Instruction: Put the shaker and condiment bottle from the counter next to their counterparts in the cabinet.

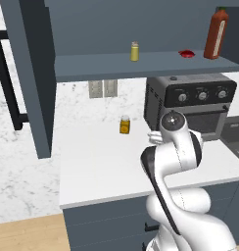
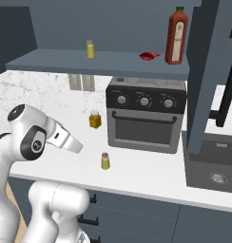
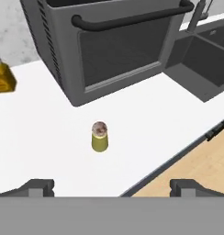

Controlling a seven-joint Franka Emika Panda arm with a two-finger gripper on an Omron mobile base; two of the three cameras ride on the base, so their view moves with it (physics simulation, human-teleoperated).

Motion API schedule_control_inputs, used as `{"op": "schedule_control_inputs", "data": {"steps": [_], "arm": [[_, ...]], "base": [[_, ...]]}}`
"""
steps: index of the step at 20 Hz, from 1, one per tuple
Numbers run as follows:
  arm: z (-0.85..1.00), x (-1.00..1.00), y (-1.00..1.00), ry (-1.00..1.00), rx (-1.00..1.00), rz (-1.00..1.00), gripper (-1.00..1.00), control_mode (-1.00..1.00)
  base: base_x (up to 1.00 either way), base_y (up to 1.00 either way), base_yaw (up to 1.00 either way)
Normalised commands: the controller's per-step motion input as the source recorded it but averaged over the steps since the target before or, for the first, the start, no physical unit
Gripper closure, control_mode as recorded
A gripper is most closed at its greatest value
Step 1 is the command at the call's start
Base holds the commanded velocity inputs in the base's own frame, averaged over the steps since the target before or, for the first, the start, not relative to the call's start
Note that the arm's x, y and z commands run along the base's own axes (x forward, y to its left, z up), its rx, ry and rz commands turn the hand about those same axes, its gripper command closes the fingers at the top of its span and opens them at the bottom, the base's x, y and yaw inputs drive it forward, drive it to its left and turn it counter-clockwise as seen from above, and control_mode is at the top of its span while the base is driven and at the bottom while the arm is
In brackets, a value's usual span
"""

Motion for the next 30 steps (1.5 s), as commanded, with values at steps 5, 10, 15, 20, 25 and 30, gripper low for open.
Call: {"op": "schedule_control_inputs", "data": {"steps": [5, 10, 15, 20, 25, 30], "arm": [[-0.34, -0.13, 0.00, 0.00, 0.00, -0.14, -1.00, -1.00], [-0.43, -0.04, 0.00, -0.02, 0.00, -0.12, -1.00, -1.00], [-0.26, 0.00, 0.00, -0.05, 0.00, -0.09, -1.00, -1.00], [-0.14, 0.20, 0.00, -0.04, 0.00, -0.04, -1.00, -1.00], [-0.19, 0.31, 0.00, -0.01, 0.00, 0.00, -1.00, -1.00], [-0.20, 0.13, 0.00, 0.00, 0.00, 0.00, -1.00, -1.00]], "base": [[0.00, 0.00, 0.00], [0.00, 0.00, 0.00], [0.00, 0.00, 0.00], [0.00, 0.00, 0.00], [0.00, 0.00, 0.00], [0.00, 0.00, 0.00]]}}
